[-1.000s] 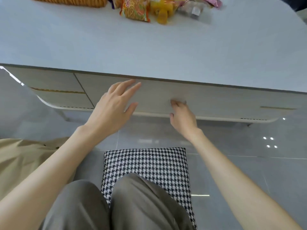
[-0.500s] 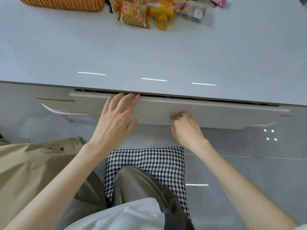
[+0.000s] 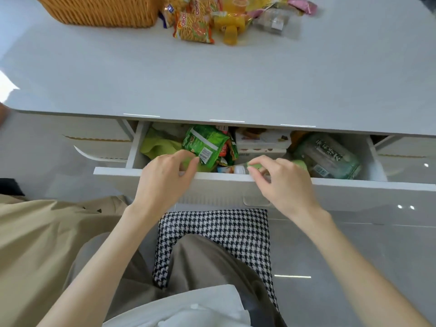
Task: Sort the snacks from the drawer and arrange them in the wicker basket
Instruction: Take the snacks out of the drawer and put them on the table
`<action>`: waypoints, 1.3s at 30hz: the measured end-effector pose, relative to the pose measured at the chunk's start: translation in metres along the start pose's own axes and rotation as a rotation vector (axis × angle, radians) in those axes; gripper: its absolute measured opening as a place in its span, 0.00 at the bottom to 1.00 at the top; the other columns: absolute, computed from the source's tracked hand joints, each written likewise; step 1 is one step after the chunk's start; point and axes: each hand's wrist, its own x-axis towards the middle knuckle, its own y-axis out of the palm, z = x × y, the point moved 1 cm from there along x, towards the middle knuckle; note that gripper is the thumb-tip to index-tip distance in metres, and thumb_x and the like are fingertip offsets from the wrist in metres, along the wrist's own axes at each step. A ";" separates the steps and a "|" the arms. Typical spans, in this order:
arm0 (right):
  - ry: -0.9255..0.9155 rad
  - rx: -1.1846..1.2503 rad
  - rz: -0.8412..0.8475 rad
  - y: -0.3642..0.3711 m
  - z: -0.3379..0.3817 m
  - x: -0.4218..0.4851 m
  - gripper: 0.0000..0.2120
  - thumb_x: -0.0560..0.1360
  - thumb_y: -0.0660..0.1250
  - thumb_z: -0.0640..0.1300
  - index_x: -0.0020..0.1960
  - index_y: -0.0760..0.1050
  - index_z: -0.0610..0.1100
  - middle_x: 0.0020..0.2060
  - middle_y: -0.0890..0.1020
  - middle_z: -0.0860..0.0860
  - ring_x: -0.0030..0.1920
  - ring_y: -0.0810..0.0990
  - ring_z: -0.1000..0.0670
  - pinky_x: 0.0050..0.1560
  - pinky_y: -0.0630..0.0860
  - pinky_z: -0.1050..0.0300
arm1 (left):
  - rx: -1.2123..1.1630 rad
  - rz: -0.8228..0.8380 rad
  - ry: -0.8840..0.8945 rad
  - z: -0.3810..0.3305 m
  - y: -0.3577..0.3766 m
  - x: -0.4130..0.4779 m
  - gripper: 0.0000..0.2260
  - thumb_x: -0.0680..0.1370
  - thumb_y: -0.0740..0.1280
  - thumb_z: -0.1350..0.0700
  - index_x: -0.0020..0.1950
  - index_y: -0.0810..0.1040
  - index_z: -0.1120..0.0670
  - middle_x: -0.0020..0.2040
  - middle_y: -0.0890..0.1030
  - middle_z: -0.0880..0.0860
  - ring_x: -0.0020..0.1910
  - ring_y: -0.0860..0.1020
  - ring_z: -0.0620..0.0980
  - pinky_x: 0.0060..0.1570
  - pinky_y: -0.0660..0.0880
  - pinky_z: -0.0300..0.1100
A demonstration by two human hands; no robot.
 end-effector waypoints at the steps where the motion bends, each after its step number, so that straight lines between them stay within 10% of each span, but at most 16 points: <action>1: 0.002 -0.018 0.012 0.000 0.000 -0.001 0.09 0.78 0.66 0.52 0.52 0.81 0.49 0.33 0.83 0.55 0.34 0.81 0.52 0.32 0.75 0.60 | 0.011 0.020 -0.023 0.000 0.000 -0.002 0.13 0.80 0.60 0.45 0.55 0.81 0.49 0.28 0.76 0.45 0.30 0.74 0.44 0.31 0.69 0.37; 9: 0.032 0.013 0.270 -0.001 0.023 0.014 0.13 0.79 0.62 0.55 0.58 0.79 0.51 0.42 0.84 0.55 0.35 0.78 0.58 0.35 0.73 0.65 | 0.098 0.219 -0.100 0.016 -0.010 -0.018 0.12 0.78 0.61 0.43 0.52 0.82 0.44 0.23 0.77 0.47 0.30 0.77 0.44 0.29 0.69 0.36; 15: -0.057 -0.067 0.424 0.046 0.053 0.047 0.37 0.74 0.63 0.64 0.77 0.55 0.50 0.73 0.63 0.48 0.68 0.61 0.45 0.64 0.69 0.47 | 0.133 0.098 -0.158 0.041 -0.032 -0.017 0.08 0.76 0.65 0.46 0.54 0.80 0.42 0.34 0.77 0.44 0.37 0.73 0.47 0.34 0.67 0.39; 21: 0.027 -0.174 0.432 0.063 0.057 0.061 0.46 0.64 0.73 0.66 0.70 0.62 0.42 0.63 0.73 0.45 0.60 0.64 0.44 0.59 0.67 0.47 | 0.216 0.372 0.057 0.059 -0.025 0.005 0.31 0.74 0.69 0.47 0.74 0.62 0.44 0.68 0.68 0.48 0.67 0.65 0.49 0.57 0.70 0.46; 26: 0.004 -0.265 0.448 0.055 0.043 0.050 0.40 0.63 0.74 0.64 0.66 0.69 0.43 0.60 0.72 0.47 0.60 0.63 0.45 0.61 0.66 0.52 | 0.438 0.734 0.114 0.064 0.005 0.030 0.47 0.65 0.76 0.41 0.77 0.51 0.41 0.77 0.57 0.52 0.75 0.57 0.57 0.70 0.60 0.59; 34: 0.103 -0.024 0.423 0.034 0.035 0.036 0.32 0.65 0.76 0.60 0.59 0.64 0.50 0.49 0.78 0.54 0.49 0.76 0.49 0.39 0.69 0.55 | 0.437 0.702 0.156 0.063 0.010 0.024 0.29 0.73 0.72 0.47 0.72 0.66 0.37 0.68 0.73 0.48 0.68 0.66 0.55 0.59 0.73 0.51; 39: 0.172 0.194 0.284 0.014 0.036 0.028 0.29 0.64 0.78 0.57 0.56 0.65 0.53 0.47 0.79 0.55 0.47 0.77 0.50 0.44 0.76 0.52 | 0.418 0.572 0.154 0.058 -0.002 0.013 0.22 0.76 0.68 0.49 0.70 0.69 0.39 0.63 0.77 0.50 0.66 0.71 0.53 0.56 0.73 0.48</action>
